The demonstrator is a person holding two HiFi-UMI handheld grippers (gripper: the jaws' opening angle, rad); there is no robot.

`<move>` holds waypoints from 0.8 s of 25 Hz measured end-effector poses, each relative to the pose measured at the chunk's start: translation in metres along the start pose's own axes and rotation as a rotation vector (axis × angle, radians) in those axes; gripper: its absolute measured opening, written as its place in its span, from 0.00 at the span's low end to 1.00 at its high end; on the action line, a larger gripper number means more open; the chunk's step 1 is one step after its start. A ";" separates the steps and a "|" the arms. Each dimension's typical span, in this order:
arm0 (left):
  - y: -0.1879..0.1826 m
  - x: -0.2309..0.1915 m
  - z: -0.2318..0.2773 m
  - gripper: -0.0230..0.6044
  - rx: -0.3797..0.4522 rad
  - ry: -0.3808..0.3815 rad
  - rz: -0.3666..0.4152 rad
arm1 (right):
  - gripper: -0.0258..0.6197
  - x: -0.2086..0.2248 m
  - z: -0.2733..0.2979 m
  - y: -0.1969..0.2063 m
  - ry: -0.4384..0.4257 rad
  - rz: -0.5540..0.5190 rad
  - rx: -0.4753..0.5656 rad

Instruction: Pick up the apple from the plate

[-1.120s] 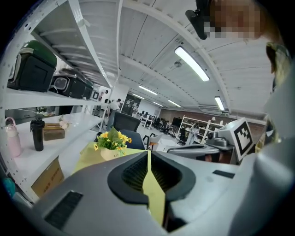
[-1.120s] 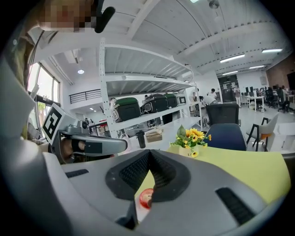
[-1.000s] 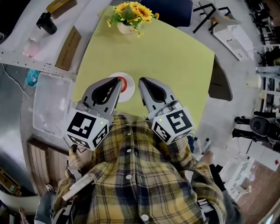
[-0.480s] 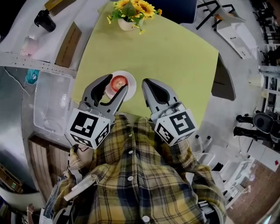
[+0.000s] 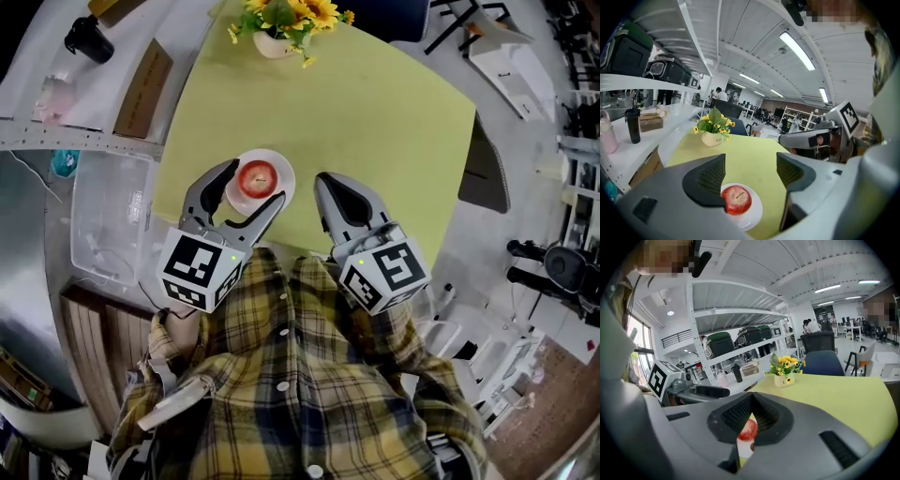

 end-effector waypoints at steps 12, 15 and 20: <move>0.037 -0.009 0.012 0.67 -0.081 0.017 0.011 | 0.04 0.001 0.001 0.021 0.011 0.038 -0.053; 0.049 -0.011 0.015 0.69 -0.099 0.016 0.030 | 0.04 0.003 0.000 0.027 0.016 0.049 -0.065; 0.066 -0.017 0.018 0.69 -0.128 0.013 0.054 | 0.04 0.007 0.001 0.037 0.025 0.061 -0.079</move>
Point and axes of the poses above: the fingertips, and each gripper's own axes: z forward along the fingers, x to its right, y out of its underside, the point moved 6 cm from there along -z, backward along the fingers, and after that the axes turned 13 degrees about x, right-handed, at the moved point
